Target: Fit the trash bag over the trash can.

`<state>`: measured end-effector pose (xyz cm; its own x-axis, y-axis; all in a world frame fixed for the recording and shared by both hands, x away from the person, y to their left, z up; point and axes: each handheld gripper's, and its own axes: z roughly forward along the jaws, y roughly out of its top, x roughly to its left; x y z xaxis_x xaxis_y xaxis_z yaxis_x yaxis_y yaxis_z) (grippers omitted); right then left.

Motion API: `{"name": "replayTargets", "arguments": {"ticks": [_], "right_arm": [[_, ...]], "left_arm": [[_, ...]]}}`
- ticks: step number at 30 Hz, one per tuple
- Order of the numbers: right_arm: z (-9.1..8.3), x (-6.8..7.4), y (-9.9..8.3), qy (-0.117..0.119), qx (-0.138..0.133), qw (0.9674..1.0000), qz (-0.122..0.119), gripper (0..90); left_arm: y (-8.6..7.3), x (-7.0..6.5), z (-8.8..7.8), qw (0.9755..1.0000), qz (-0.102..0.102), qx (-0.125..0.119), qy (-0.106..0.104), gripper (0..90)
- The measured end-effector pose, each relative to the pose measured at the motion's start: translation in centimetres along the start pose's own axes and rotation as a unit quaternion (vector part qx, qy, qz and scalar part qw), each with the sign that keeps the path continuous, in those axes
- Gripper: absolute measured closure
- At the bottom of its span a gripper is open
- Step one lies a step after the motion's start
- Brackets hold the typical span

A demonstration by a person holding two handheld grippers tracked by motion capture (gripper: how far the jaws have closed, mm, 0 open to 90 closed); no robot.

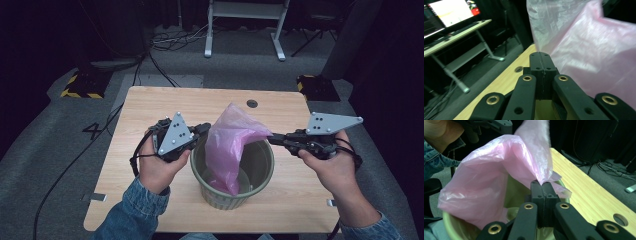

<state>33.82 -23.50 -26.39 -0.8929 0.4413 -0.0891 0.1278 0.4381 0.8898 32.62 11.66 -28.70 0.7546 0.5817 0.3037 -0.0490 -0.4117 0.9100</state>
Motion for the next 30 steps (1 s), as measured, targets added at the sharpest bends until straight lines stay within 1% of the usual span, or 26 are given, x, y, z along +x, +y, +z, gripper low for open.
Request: {"name": "replayTargets", "arguments": {"ticks": [2,4,6,7,8,9,10,11,12,13,14,15,17,19,20,21,22,24,26,27,28,30], "right_arm": [[-0.3,-0.1,-0.3,-0.002,0.001,1.0,0.004,90.0],[-0.4,0.0,-0.3,-0.004,0.002,1.0,0.003,90.0],[-0.3,0.1,-0.2,-0.004,0.005,1.0,0.0,90.0],[-0.1,0.2,-0.1,-0.005,0.007,1.0,0.0,90.0],[0.2,0.4,0.0,-0.007,0.011,0.9999,-0.002,90.0],[0.5,0.5,0.1,-0.008,0.014,0.9999,-0.004,90.0],[0.7,0.6,0.2,-0.008,0.016,0.9998,-0.006,90.0],[0.9,0.7,0.4,-0.008,0.018,0.9998,-0.007,90.0],[1.2,0.7,0.5,-0.008,0.02,0.9997,-0.008,90.0],[1.5,0.8,0.6,-0.009,0.022,0.9997,-0.009,90.0],[1.7,0.9,0.7,-0.01,0.025,0.9996,-0.01,90.0],[2.0,1.0,0.9,-0.008,0.025,0.9996,-0.01,90.0],[2.2,1.2,1.1,-0.005,0.026,0.9996,-0.013,90.0],[2.5,1.4,1.3,-0.003,0.027,0.9995,-0.017,90.0],[2.6,1.6,1.4,0.0,0.024,0.9995,-0.019,90.0],[2.6,1.7,1.5,0.001,0.022,0.9996,-0.02,90.0],[2.6,1.8,1.6,0.003,0.019,0.9996,-0.02,90.0],[2.6,2.0,1.7,0.009,0.013,0.9996,-0.022,90.0],[2.5,2.3,1.8,0.013,0.008,0.9995,-0.026,90.0],[2.5,2.5,1.8,0.015,0.006,0.9994,-0.031,90.0],[2.6,2.7,1.9,0.016,0.007,0.9992,-0.035,90.0],[2.8,3.0,2.0,0.015,0.011,0.9989,-0.043,90.0]], "left_arm": [[-0.2,0.2,0.0,1.0,-0.004,0.001,0.0,90.0],[-0.3,0.3,-0.1,0.9999,-0.01,-0.009,-0.009,90.0],[-0.1,0.1,0.0,0.9995,-0.021,-0.016,-0.02,90.0],[0.0,-0.2,0.0,0.999,-0.024,-0.023,-0.03,90.0],[0.2,-0.4,0.1,0.9984,-0.029,-0.03,-0.037,87.4],[0.4,-0.6,0.1,0.998,-0.034,-0.037,-0.037,77.9],[0.6,-0.9,0.1,0.9976,-0.038,-0.041,-0.04,75.1],[0.9,-1.1,0.2,0.997,-0.044,-0.042,-0.047,70.5],[1.2,-1.4,0.3,0.9965,-0.048,-0.043,-0.053,63.1],[1.5,-1.8,0.4,0.9962,-0.049,-0.041,-0.058,57.6],[1.8,-2.1,0.6,0.9962,-0.046,-0.035,-0.064,49.9],[2.0,-2.3,0.8,0.9961,-0.045,-0.028,-0.071,46.3],[2.4,-3.0,1.2,0.9957,-0.038,-0.022,-0.082,44.7],[2.5,-3.2,1.7,0.996,-0.033,-0.014,-0.082,44.1],[2.4,-3.2,1.9,0.9962,-0.033,-0.009,-0.08,46.1],[2.2,-3.2,2.2,0.9964,-0.032,0.003,-0.079,51.0],[2.0,-3.1,2.4,0.9963,-0.03,0.01,-0.08,57.2],[1.6,-3.0,2.8,0.9961,-0.026,0.019,-0.082,63.6],[1.2,-3.0,3.3,0.9954,-0.027,0.023,-0.089,64.1],[1.1,-3.1,3.5,0.9949,-0.031,0.024,-0.093,63.2],[1.1,-3.1,3.6,0.9946,-0.031,0.024,-0.096,58.6],[1.3,-3.5,3.8,0.9943,-0.028,0.017,-0.102,44.2]]}}
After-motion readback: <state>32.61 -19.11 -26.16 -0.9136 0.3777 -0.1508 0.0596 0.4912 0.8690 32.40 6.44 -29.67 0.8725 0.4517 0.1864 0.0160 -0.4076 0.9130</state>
